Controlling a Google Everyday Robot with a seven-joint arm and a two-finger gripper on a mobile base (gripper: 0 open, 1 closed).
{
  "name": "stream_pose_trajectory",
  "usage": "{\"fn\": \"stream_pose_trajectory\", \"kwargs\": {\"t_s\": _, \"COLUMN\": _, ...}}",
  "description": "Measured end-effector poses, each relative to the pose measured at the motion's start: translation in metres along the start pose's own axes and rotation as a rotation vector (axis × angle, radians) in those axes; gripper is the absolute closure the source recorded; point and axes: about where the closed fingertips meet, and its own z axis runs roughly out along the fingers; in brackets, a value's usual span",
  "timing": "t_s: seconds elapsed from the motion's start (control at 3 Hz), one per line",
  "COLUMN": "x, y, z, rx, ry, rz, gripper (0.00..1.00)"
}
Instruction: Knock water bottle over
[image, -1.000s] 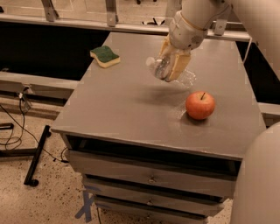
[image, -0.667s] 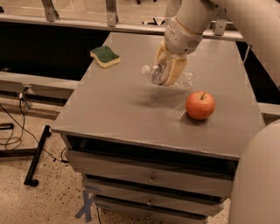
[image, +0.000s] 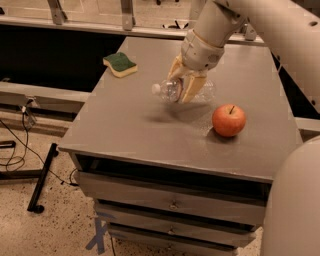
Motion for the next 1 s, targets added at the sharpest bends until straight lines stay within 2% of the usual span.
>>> {"fn": "stream_pose_trajectory", "kwargs": {"t_s": 0.33, "x": -0.004, "y": 0.004, "z": 0.008, "rx": -0.011, "ry": -0.011, "rz": 0.001, "gripper": 0.12}}
{"fn": "stream_pose_trajectory", "kwargs": {"t_s": 0.67, "x": -0.007, "y": 0.008, "z": 0.015, "rx": -0.019, "ry": -0.013, "rz": 0.0, "gripper": 0.0}}
{"fn": "stream_pose_trajectory", "kwargs": {"t_s": 1.0, "x": -0.008, "y": 0.011, "z": 0.02, "rx": -0.026, "ry": -0.009, "rz": 0.0, "gripper": 0.0}}
